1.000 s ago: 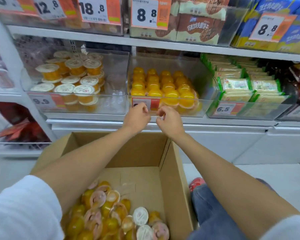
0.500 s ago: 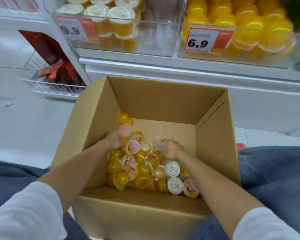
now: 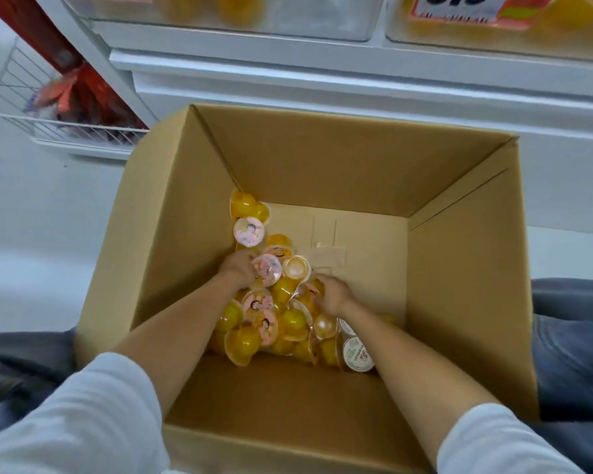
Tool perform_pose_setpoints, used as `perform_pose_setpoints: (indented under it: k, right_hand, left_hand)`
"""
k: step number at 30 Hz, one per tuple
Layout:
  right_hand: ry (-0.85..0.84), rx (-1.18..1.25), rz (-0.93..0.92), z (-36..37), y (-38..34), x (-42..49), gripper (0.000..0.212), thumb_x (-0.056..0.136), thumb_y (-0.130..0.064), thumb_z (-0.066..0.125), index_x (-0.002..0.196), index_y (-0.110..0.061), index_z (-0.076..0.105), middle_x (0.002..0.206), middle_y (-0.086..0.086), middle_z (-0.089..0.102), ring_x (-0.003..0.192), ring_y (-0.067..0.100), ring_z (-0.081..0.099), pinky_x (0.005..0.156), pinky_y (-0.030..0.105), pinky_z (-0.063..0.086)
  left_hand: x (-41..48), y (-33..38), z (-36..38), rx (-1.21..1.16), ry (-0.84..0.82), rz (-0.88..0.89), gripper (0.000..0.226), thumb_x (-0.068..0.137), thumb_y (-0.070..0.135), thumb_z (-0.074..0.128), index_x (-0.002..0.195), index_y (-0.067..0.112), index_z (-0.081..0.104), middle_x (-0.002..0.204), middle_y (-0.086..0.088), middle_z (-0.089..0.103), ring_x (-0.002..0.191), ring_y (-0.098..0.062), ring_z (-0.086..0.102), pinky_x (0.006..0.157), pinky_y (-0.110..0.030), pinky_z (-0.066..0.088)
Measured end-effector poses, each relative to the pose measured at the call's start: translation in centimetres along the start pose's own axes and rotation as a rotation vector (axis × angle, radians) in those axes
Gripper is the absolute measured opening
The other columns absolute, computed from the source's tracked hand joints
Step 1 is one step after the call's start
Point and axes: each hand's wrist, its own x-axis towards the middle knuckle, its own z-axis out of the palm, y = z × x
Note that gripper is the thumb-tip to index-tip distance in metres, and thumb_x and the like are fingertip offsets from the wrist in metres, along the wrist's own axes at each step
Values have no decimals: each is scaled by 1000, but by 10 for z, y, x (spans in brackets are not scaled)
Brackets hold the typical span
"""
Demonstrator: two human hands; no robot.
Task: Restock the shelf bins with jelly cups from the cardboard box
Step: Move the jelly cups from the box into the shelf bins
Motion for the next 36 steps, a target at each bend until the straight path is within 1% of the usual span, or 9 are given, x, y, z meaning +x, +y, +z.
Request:
perform_pose_setpoints:
  k: [3,5,10,14,17,21,27,31,36]
  right_hand:
    - [81,188,56,-5,-1,0,30,90,-16,54,120,-16,60,123,3,63,109,25,60,91,31,49]
    - [131,242,97,-19,-3,-3,33,93,-20,48,125,-16,56,120,6,63,104,26,60,85,30,50]
    - [307,348,24,-83,-26,-33,37,96,-33,35,124,-17,53,115,11,63,102,31,60,88,42,51]
    - [468,523,-132,-146,-55,-81,26,95,-36,40,115,-22,52,108,8,62,88,29,65,69,45,59]
    - [625,463,-262,-198,-72,-124,32,93,-46,43,115,-25,51,104,5,66,88,31,68,73,49,58]
    - [846,410,-367,-263,-86,-183,37,97,-41,47,126,-19,54,113,-1,62,102,22,62,90,43,52]
    - [1171,317,-409,-350,-95,-236,48,93,-39,58,135,-16,50,127,5,60,117,24,54,95,35,44]
    - [1344,288,-377,-403,-90,-250,48,94,-44,54,135,-19,52,130,3,61,119,23,54,99,34,42]
    - [1472,85,-340,-476,-67,-224,44,97,-38,48,132,-12,53,128,9,57,118,26,53,99,39,42]
  left_hand:
    - [0,-6,-5,-67,4,-18,24,88,14,63,112,16,59,122,-6,60,110,-25,57,81,-26,44]
    - [-6,0,-10,-161,22,-19,35,85,10,67,118,19,58,129,-5,57,114,-25,57,89,-29,48]
    - [-45,57,-45,-738,-71,-57,57,89,-2,61,142,12,43,139,-14,47,115,-33,59,83,-42,57]
    - [-93,120,-84,-1025,-168,151,24,91,-4,57,113,4,60,125,-21,61,100,-27,66,86,-40,55]
    - [-136,167,-114,-1113,-228,328,21,94,-2,52,110,8,59,123,-18,62,102,-26,65,90,-39,53]
    - [-191,222,-147,-1063,-228,564,32,95,0,52,124,14,53,125,-14,60,107,-29,63,80,-42,59]
    - [-231,314,-191,-1001,86,830,50,91,0,60,135,16,44,142,-14,42,110,-33,58,57,-34,61]
    - [-218,368,-220,-710,484,929,46,88,24,69,130,20,51,131,-4,53,113,-25,58,85,-46,56]
    - [-165,417,-241,-513,596,924,53,90,37,63,138,22,46,137,-4,54,124,-25,52,101,-42,47]
